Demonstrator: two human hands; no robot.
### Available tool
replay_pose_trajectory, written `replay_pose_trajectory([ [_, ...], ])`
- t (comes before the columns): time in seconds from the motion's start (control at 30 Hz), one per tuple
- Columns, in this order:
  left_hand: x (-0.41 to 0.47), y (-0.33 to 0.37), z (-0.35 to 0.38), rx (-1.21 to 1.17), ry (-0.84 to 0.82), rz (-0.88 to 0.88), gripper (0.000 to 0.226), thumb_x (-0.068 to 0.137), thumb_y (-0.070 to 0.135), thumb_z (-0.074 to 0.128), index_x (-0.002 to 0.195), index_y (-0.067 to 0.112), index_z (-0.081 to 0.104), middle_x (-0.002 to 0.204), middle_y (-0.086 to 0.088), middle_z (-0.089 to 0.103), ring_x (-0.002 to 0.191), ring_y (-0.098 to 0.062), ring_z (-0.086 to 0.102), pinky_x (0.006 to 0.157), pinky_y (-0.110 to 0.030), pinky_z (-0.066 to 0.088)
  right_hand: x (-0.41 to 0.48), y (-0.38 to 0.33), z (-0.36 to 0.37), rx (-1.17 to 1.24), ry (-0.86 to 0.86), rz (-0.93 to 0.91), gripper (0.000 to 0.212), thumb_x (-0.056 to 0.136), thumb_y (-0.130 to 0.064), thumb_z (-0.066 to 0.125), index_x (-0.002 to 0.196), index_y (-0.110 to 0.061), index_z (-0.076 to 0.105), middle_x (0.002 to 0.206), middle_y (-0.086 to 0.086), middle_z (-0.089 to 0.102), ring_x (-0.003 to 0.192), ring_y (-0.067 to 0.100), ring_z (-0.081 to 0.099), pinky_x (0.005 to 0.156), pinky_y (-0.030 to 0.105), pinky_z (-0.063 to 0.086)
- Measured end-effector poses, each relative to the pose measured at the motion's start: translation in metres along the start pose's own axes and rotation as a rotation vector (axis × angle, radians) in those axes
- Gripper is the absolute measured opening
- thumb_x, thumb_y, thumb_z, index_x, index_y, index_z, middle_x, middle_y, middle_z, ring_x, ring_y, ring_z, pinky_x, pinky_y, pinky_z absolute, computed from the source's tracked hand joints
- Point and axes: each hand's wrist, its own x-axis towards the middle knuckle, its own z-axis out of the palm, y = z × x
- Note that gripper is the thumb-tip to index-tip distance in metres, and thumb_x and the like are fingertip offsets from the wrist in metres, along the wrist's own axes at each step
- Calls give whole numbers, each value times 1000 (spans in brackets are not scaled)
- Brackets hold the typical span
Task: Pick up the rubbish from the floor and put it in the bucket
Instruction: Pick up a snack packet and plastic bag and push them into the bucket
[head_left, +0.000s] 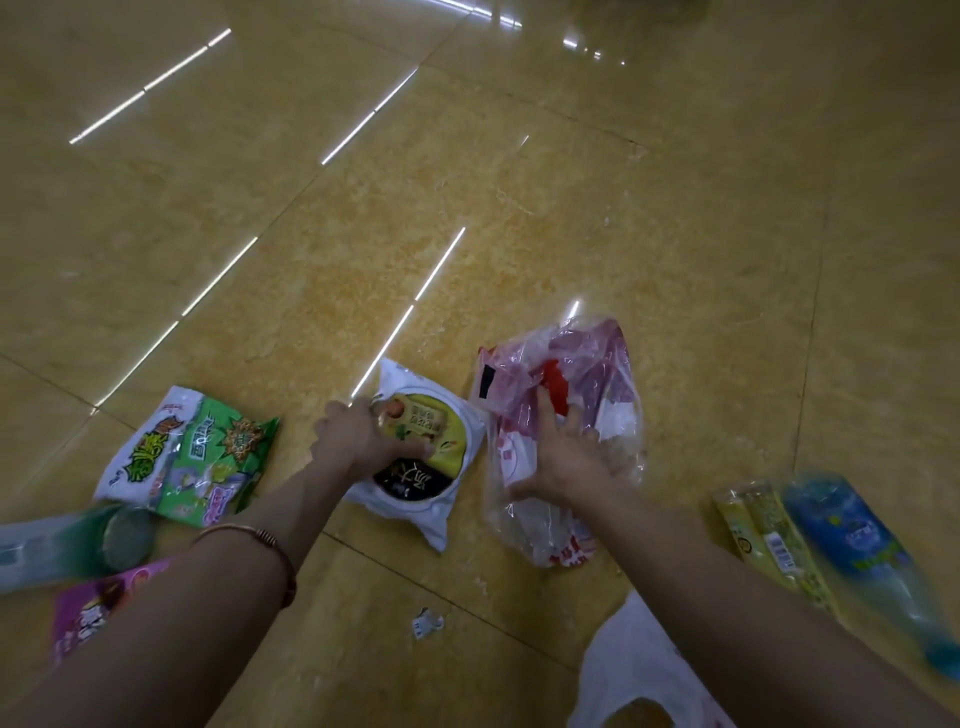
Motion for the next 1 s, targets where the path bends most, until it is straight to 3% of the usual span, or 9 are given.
replay_pose_trajectory([
  [0.07,-5,6,0,-101,15,70,92,53,50,85,126,10,46,122,-16,45,110,-34,51,91,-39,46,1,-1,-3,15,19,-5,130,67,-44,82,148,-29,-19,156,21,-9,136,45,29,108,55,35],
  [0.13,-8,8,-1,-203,-9,126,74,57,38,87,116,10,51,113,-10,57,95,-24,56,75,-30,44,1,0,-6,50,25,-7,124,68,-35,83,149,-30,-11,154,18,-4,127,41,43,101,51,43],
  [0.27,-14,7,-3,-264,-21,175,63,61,36,85,110,12,53,102,-1,62,89,-19,56,70,-29,41,-2,2,-5,170,53,-20,89,76,-12,77,142,-23,18,143,20,17,110,37,57,92,41,52],
  [0.4,-14,8,-4,-255,-11,193,60,60,36,86,106,13,54,97,0,61,87,-18,55,66,-28,42,-2,6,-6,156,121,-42,60,84,-2,62,133,-17,31,132,19,32,100,34,59,87,40,53],
  [0.57,-14,15,-3,-261,-5,228,55,59,37,86,100,20,54,97,2,61,87,-17,55,64,-26,41,-2,19,-10,208,123,-65,58,84,-3,61,133,-18,36,126,14,42,102,31,56,85,37,50],
  [0.67,-11,24,-15,-340,50,260,60,57,45,86,104,18,61,102,-1,66,93,-19,61,72,-28,46,2,19,-33,385,255,-106,47,83,-10,62,125,-19,44,119,10,53,100,27,56,77,35,47],
  [0.8,-19,54,-45,-515,111,287,59,57,44,86,106,18,64,104,-2,69,96,-19,64,79,-30,51,-14,13,-89,607,434,-160,44,82,-7,62,123,-15,50,118,5,59,106,22,54,87,40,48],
  [0.9,-45,81,-73,-630,146,294,59,55,41,87,103,17,63,100,1,70,92,-14,66,80,-29,53,-42,10,-135,702,513,-182,43,84,-13,63,125,-16,52,120,-1,60,110,17,54,93,37,47],
  [1.0,-89,107,-111,-670,180,309,55,58,38,87,102,16,63,95,6,70,85,-6,65,73,-17,51,-83,6,-179,749,564,-190,42,85,-17,65,125,-19,54,119,-4,61,109,14,54,92,32,45],
])
